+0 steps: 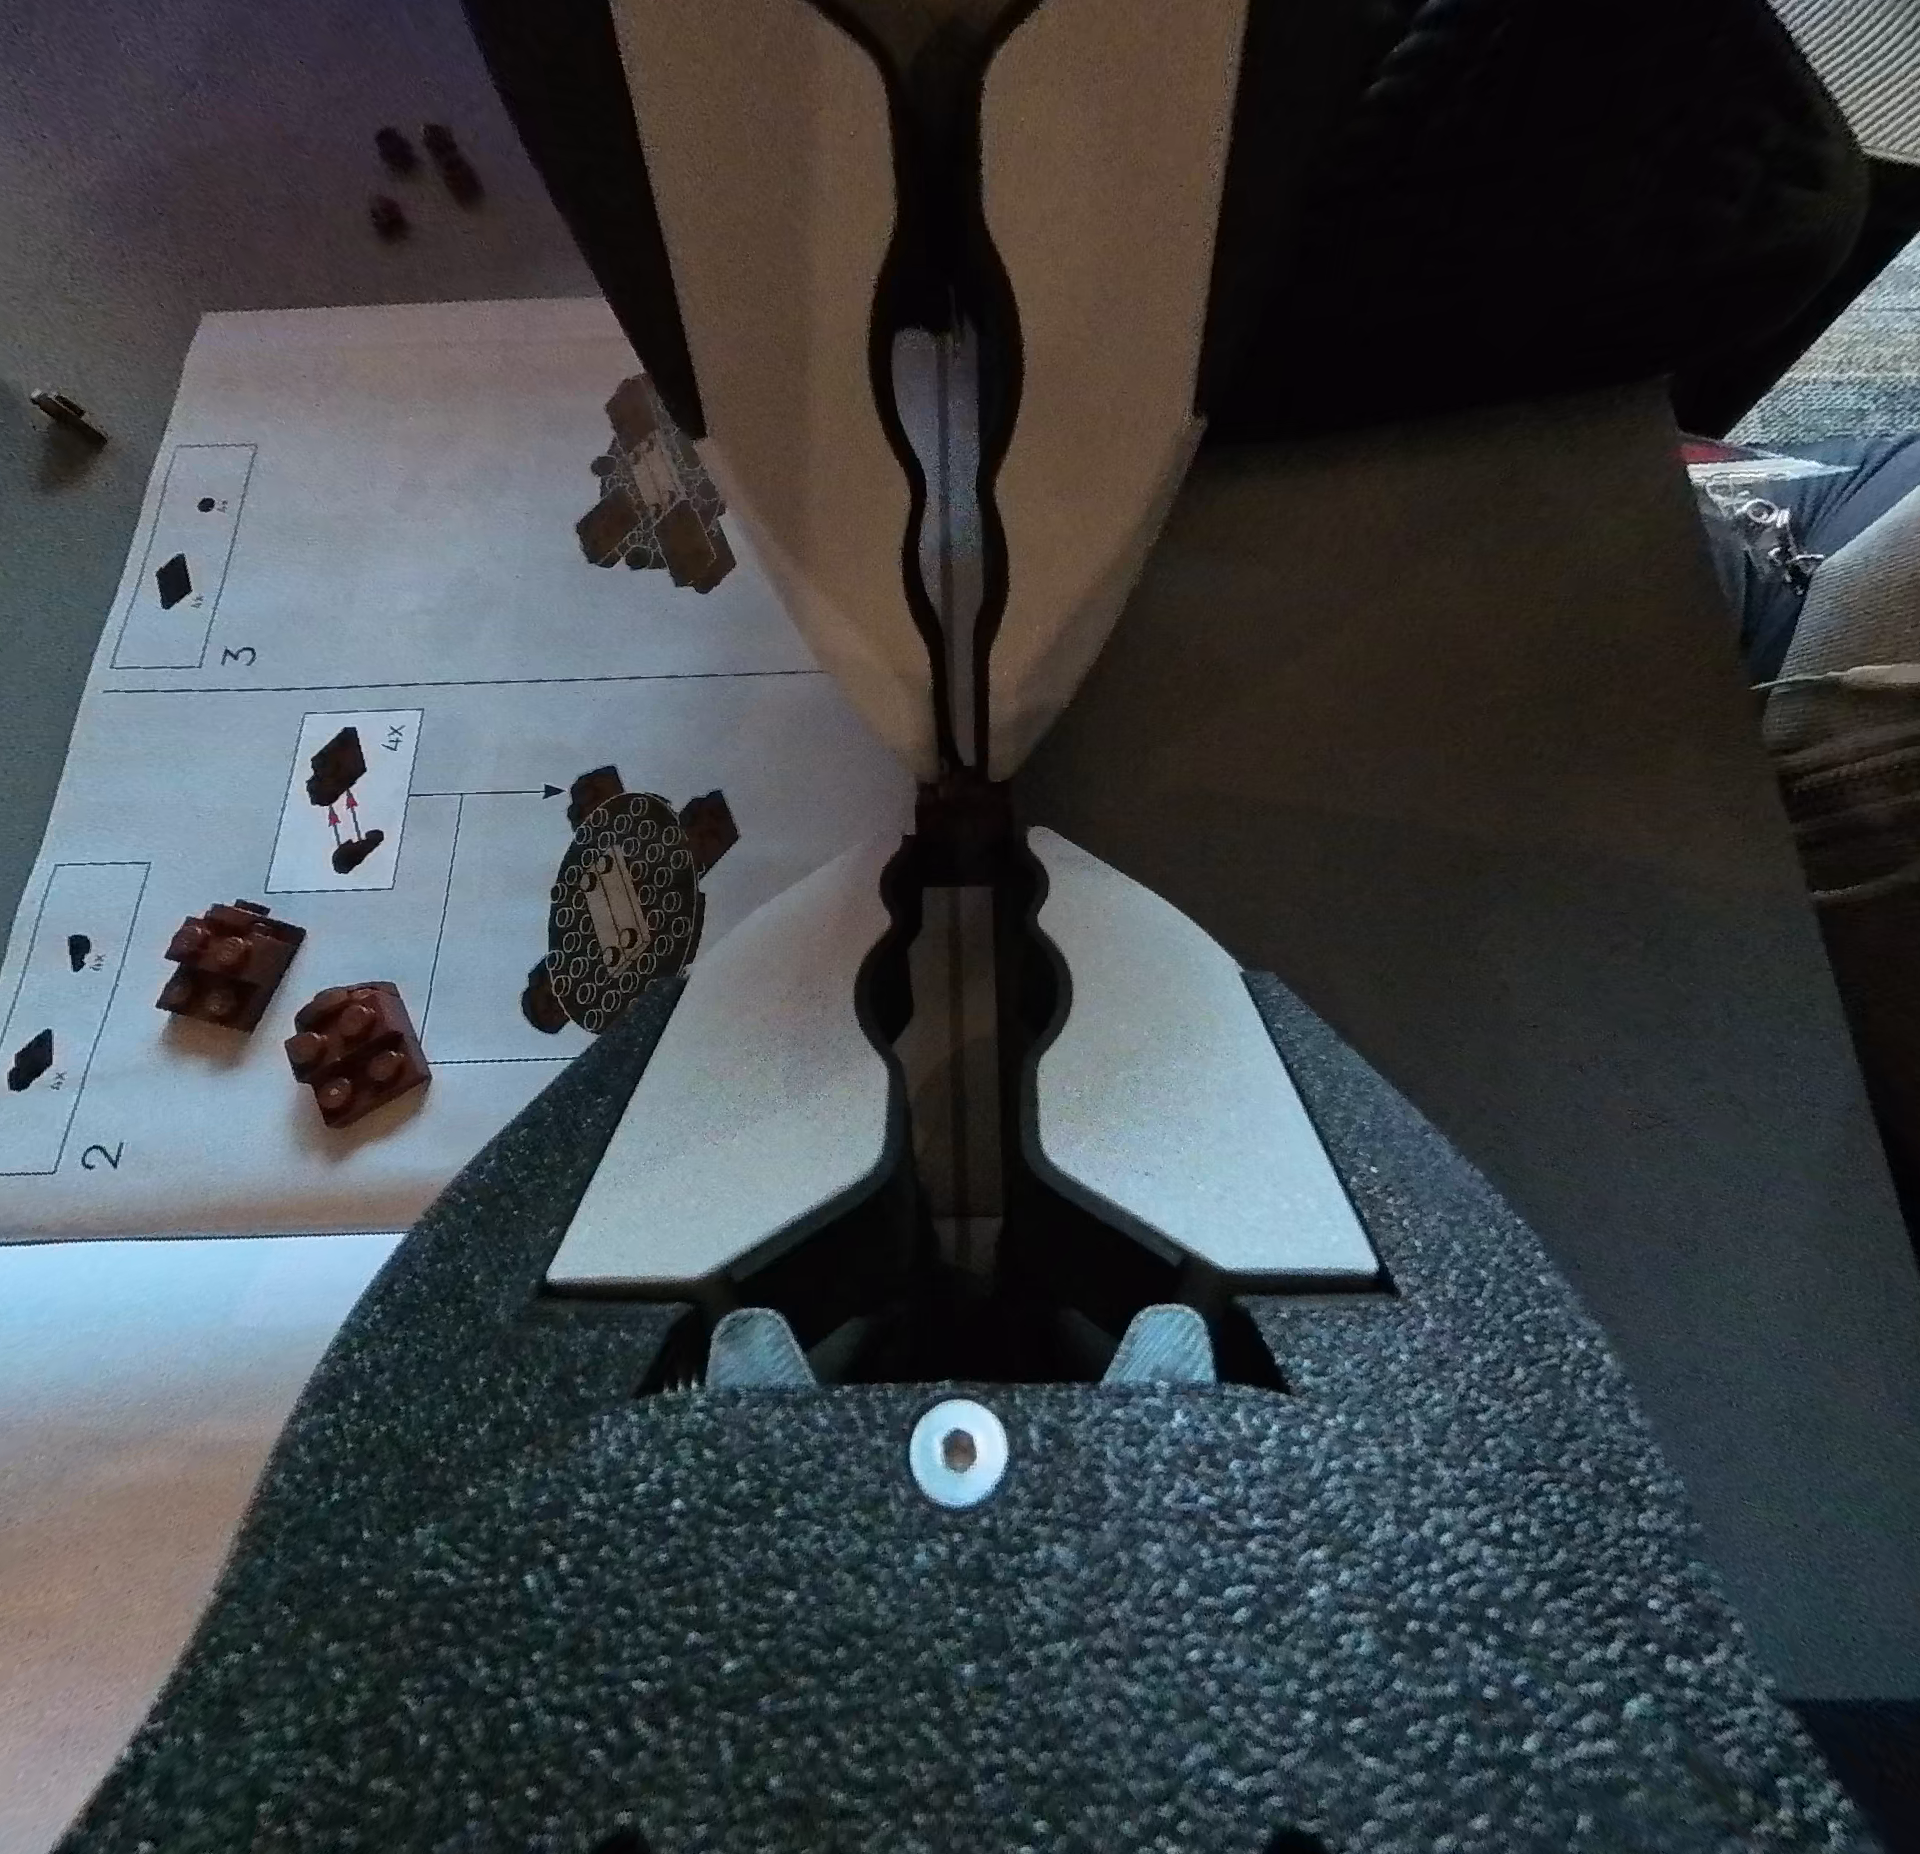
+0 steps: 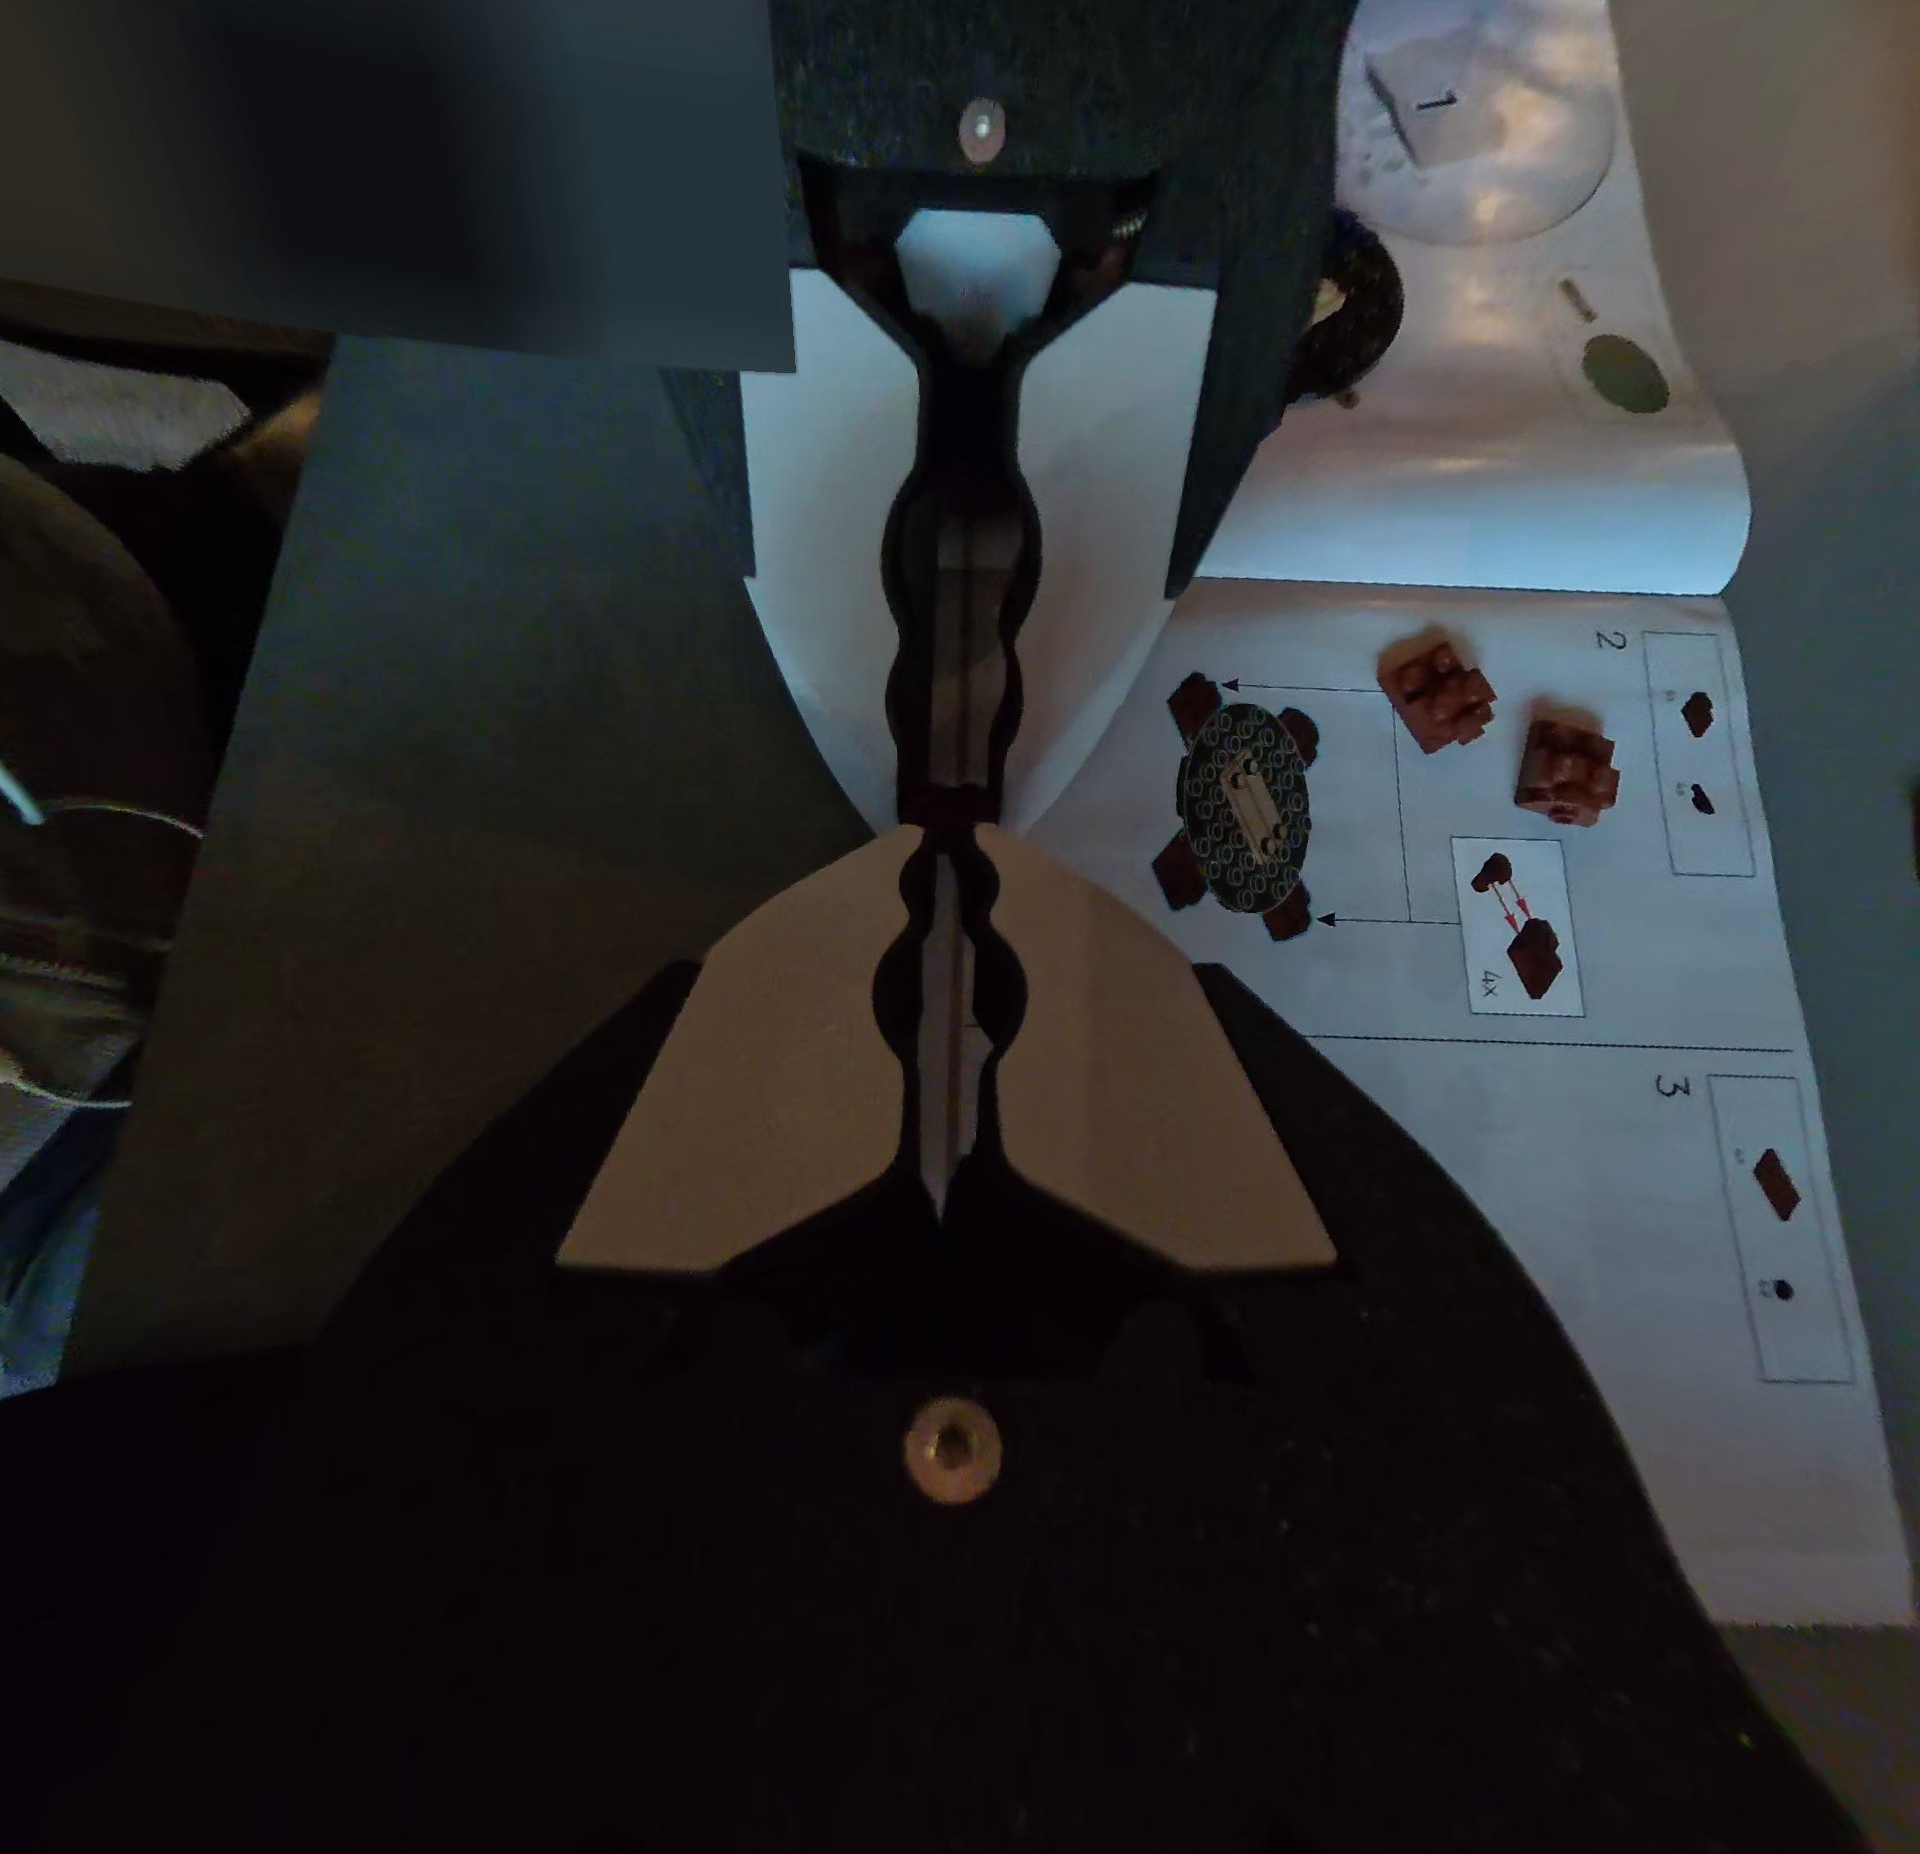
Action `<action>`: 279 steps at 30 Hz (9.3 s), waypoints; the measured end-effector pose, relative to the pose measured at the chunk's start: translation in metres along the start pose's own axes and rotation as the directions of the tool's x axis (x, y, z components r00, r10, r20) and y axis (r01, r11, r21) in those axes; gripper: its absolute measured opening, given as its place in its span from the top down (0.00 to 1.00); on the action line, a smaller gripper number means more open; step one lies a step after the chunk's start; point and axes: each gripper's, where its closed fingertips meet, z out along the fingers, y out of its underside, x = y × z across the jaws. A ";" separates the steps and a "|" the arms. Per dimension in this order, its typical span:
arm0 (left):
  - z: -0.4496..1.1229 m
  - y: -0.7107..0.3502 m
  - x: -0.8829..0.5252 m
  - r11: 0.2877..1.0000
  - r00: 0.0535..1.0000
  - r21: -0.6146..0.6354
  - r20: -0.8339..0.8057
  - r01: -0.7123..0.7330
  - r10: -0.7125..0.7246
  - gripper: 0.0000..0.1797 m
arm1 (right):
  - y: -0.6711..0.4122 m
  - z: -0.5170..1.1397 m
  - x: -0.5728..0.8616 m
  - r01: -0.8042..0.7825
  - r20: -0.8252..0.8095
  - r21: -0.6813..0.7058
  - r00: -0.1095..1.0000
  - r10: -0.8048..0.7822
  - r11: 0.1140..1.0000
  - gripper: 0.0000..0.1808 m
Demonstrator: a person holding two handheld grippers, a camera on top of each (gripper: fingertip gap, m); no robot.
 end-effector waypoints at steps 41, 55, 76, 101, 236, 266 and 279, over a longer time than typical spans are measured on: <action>0.001 -0.001 0.001 1.000 1.000 -0.001 0.003 -0.004 0.004 0.91 | 0.013 0.000 0.002 -0.045 -0.063 0.044 0.997 0.047 0.998 0.97; 0.001 -0.002 0.002 1.000 1.000 -0.001 0.002 -0.005 0.005 0.91 | 0.019 0.006 0.000 -0.012 -0.044 0.014 0.999 0.012 1.000 0.99; 0.002 -0.001 0.002 1.000 1.000 0.000 0.006 -0.007 0.007 0.91 | 0.019 0.005 0.003 0.008 -0.076 -0.021 0.997 -0.010 1.000 0.91; -0.016 -0.014 0.001 0.988 1.000 0.152 0.016 0.017 -0.019 0.92 | -0.004 0.006 0.000 -0.013 -0.048 0.078 0.999 0.017 0.997 0.91; -0.086 -0.021 -0.089 0.881 0.846 0.473 0.464 0.013 -0.261 0.89 | 0.009 -0.009 0.187 -0.396 -0.294 0.146 0.858 0.422 0.907 0.82; -0.081 -0.020 -0.087 0.883 0.860 0.468 0.439 0.030 -0.262 0.88 | 0.012 0.018 0.195 -0.420 -0.427 0.010 0.819 0.384 0.907 0.91; -0.085 -0.050 -0.042 0.780 0.981 0.625 0.123 0.043 -0.152 0.78 | -0.050 -0.045 0.057 0.098 -0.038 0.139 0.995 -0.094 0.985 0.92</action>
